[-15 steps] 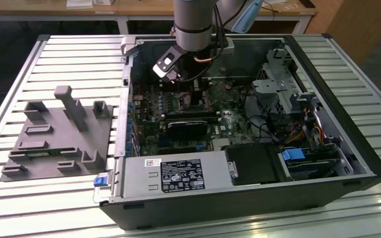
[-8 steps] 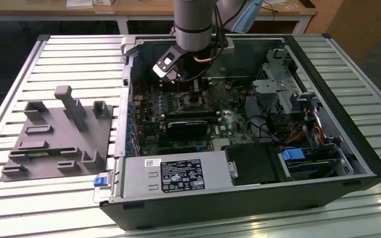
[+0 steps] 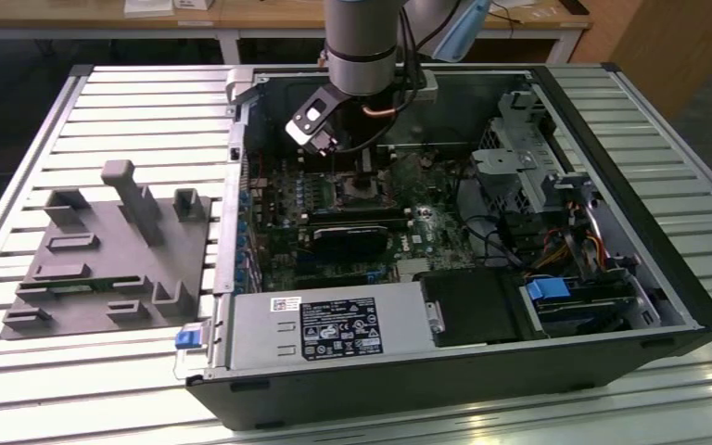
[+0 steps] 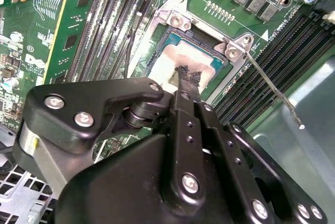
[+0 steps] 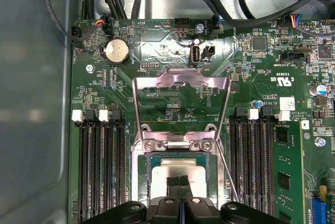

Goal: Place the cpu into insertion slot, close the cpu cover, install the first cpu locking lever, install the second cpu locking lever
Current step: 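Place the cpu into insertion slot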

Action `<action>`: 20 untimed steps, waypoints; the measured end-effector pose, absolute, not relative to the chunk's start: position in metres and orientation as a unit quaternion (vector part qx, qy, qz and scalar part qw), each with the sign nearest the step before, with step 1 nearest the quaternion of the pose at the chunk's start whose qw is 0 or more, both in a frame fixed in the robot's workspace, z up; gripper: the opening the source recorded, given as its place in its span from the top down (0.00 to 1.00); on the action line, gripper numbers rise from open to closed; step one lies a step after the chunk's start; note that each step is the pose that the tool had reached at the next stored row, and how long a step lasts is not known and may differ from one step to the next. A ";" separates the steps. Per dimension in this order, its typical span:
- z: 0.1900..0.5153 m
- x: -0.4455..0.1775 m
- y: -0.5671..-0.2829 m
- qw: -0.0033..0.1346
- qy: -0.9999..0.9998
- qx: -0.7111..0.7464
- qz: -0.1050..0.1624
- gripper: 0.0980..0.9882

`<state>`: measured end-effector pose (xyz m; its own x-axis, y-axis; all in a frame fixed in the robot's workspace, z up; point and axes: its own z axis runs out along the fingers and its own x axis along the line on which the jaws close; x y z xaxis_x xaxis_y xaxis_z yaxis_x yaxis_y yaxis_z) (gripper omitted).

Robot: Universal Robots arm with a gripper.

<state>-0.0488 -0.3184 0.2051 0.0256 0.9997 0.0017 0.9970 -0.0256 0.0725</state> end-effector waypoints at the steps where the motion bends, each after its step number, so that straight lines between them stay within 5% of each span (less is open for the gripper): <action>1: 0.205 -0.049 -0.318 0.025 0.698 0.716 0.026 1.00; 20: 0.210 -0.049 -0.318 0.025 0.698 0.716 0.026 1.00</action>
<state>-0.0488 -0.3184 0.2102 0.0255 0.9997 0.0013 0.9971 -0.0256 0.0722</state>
